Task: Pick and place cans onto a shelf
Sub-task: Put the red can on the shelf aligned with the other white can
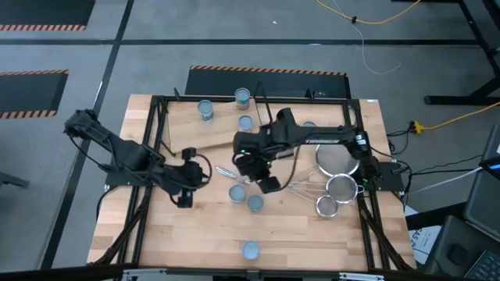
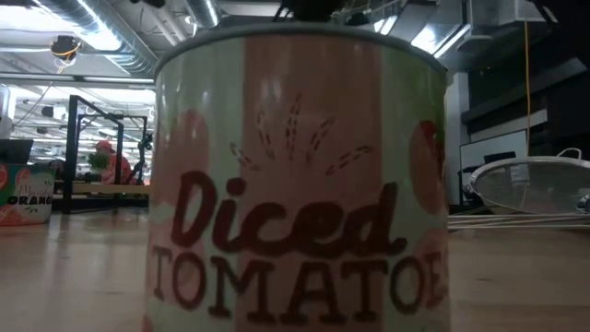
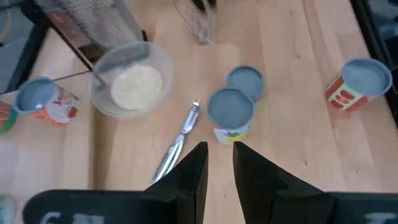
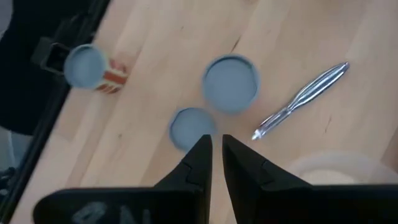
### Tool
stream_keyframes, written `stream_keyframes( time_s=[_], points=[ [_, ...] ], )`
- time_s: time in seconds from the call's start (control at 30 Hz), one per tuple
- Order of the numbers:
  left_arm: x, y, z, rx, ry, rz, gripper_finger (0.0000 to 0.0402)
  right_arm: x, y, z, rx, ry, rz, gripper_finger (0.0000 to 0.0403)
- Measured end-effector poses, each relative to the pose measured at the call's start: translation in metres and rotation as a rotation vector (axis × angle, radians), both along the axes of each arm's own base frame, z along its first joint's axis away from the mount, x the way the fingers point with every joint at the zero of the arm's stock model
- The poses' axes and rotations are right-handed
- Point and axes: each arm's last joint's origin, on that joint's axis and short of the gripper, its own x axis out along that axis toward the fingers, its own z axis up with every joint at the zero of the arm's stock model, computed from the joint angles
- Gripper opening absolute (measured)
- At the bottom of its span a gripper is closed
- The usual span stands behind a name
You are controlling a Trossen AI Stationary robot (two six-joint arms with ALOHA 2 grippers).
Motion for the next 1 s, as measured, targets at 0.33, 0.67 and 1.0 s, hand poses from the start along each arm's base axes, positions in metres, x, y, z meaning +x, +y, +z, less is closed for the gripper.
stream_keyframes(
  time_s=[0.33, 0.67, 1.0],
  points=[
    [0.031, -0.019, -0.030, 0.038, 0.087, -0.013, 0.0069, -0.058, -0.003, 0.024, 0.024, -0.088, -0.069, 0.0043],
    [0.077, -0.024, -0.053, -0.025, 0.011, 0.013, 0.0097, -0.133, -0.010, 0.001, 0.034, -0.240, -0.277, 0.0043],
    [0.110, -0.028, -0.086, -0.076, 0.048, -0.063, 0.0135, -0.182, -0.013, -0.018, 0.081, -0.366, -0.326, 0.0043]
  ],
)
